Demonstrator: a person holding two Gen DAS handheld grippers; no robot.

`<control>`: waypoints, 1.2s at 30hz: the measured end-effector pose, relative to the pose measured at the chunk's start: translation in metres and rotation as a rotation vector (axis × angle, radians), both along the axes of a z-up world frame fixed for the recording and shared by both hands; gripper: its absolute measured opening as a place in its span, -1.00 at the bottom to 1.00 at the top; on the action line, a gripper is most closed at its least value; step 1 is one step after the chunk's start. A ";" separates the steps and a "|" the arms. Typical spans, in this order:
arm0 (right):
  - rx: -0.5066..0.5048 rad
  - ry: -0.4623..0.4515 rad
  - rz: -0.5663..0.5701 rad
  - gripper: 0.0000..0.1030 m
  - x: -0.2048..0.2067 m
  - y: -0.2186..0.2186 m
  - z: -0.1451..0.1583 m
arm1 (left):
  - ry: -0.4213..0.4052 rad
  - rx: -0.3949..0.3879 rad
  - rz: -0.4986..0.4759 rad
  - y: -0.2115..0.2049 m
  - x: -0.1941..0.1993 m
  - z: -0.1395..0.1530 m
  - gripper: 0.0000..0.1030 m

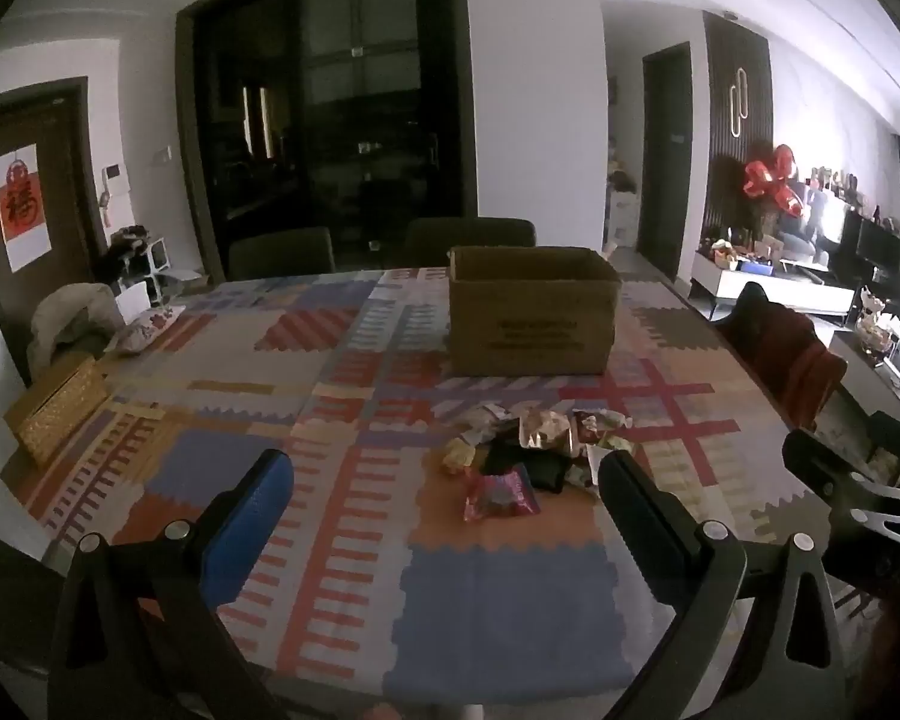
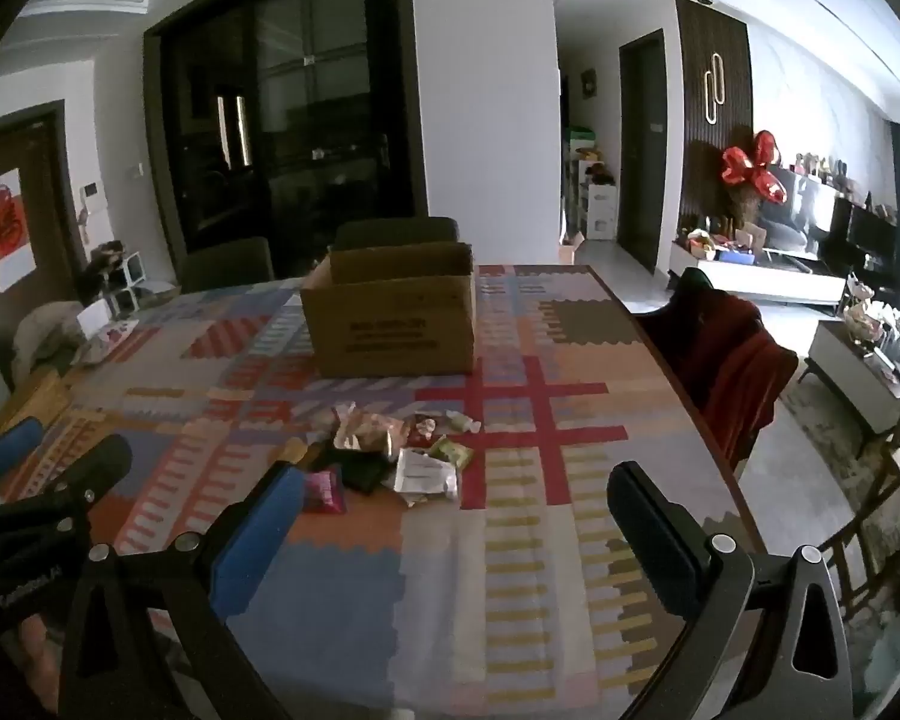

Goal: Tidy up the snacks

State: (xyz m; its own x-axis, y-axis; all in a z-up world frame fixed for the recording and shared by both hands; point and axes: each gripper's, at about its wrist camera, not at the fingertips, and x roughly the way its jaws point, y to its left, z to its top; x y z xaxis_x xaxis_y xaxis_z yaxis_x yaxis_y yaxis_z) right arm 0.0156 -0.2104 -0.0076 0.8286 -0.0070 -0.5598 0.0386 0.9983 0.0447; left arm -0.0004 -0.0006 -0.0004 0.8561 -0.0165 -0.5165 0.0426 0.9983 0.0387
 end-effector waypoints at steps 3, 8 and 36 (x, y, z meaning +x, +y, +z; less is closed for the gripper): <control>-0.003 -0.002 -0.001 0.99 -0.001 0.001 0.001 | 0.013 -0.001 0.025 0.001 0.002 0.000 1.00; -0.004 -0.001 -0.010 0.99 -0.001 0.002 0.001 | 0.010 0.009 0.034 -0.001 0.002 -0.003 1.00; -0.007 -0.018 0.008 0.99 -0.002 0.012 0.003 | -0.035 -0.009 0.024 0.010 -0.006 0.007 1.00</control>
